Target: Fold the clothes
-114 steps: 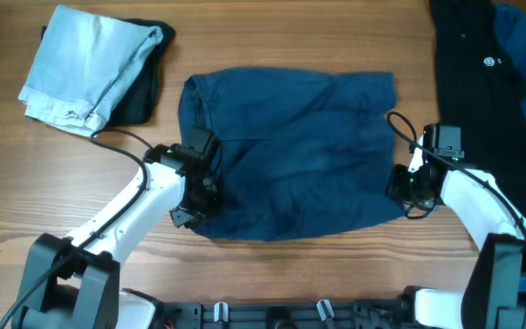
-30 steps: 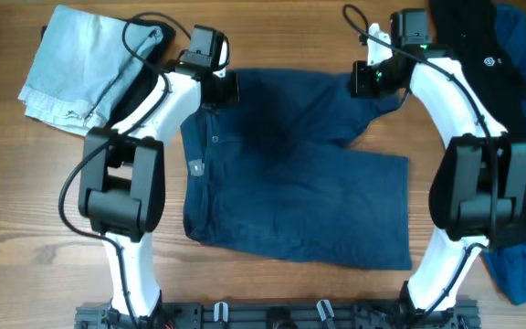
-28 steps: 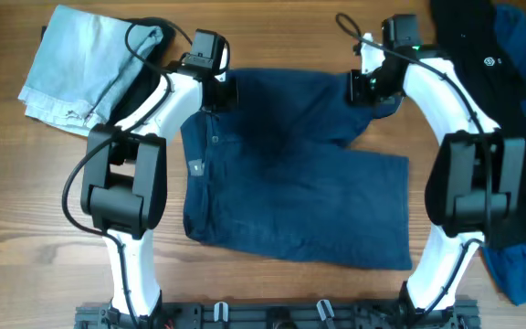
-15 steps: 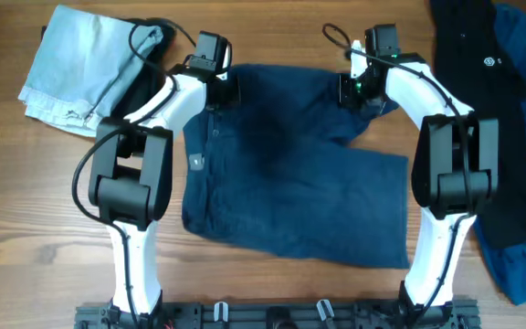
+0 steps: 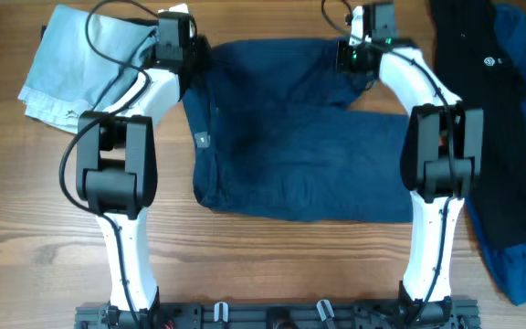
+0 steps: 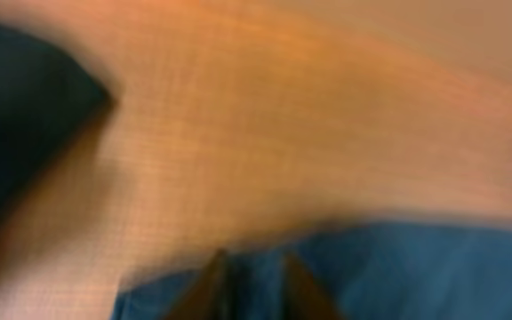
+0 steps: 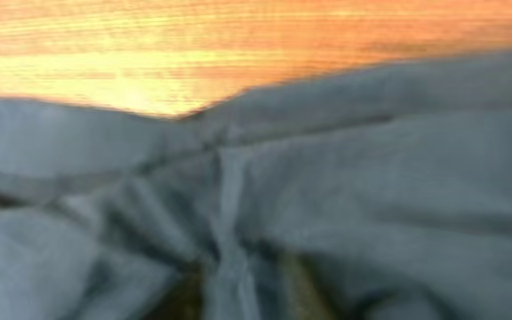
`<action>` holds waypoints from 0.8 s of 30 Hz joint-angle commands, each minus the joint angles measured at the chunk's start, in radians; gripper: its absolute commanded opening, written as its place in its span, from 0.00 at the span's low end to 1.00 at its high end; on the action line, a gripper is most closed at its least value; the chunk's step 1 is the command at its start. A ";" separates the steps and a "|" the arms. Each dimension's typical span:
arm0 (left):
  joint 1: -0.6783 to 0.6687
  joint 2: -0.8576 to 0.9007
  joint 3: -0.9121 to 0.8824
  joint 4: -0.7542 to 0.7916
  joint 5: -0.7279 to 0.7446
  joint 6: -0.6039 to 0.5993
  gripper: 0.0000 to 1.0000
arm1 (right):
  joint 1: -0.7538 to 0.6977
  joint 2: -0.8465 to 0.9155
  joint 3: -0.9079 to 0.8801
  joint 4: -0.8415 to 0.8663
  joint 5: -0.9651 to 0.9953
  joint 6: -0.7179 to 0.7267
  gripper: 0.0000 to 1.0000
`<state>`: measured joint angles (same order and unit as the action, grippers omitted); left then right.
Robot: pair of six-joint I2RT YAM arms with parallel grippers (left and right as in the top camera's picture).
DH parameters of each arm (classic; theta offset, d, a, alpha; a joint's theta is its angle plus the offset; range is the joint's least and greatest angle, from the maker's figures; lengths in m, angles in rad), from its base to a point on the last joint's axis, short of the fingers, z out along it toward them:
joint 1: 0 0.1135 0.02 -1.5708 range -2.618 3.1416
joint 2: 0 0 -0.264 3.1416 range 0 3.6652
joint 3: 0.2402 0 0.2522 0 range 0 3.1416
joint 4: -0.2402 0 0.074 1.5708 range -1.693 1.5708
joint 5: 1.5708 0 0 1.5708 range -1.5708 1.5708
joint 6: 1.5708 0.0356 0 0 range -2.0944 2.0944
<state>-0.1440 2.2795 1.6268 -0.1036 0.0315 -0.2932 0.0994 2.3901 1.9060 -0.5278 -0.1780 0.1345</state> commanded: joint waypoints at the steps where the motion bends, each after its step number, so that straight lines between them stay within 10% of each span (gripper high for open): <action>1: -0.022 -0.153 0.023 -0.243 0.066 -0.006 0.36 | -0.005 -0.078 0.203 -0.234 0.021 -0.017 0.92; 8: -0.024 -0.295 0.005 -1.003 0.188 -0.006 0.50 | -0.007 -0.202 0.220 -0.687 -0.113 -0.097 1.00; 13: -0.024 -0.276 -0.134 -0.805 0.252 -0.005 0.41 | 0.031 -0.202 0.066 -0.657 -0.187 -0.109 0.79; 24: -0.034 -0.188 -0.256 -0.779 0.342 0.066 0.45 | 0.071 -0.202 0.057 -0.620 -0.186 -0.106 0.78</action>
<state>-0.1715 2.0701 1.3998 -0.8806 0.4122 -0.2523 0.1722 2.1807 1.9694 -1.1515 -0.3408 0.0395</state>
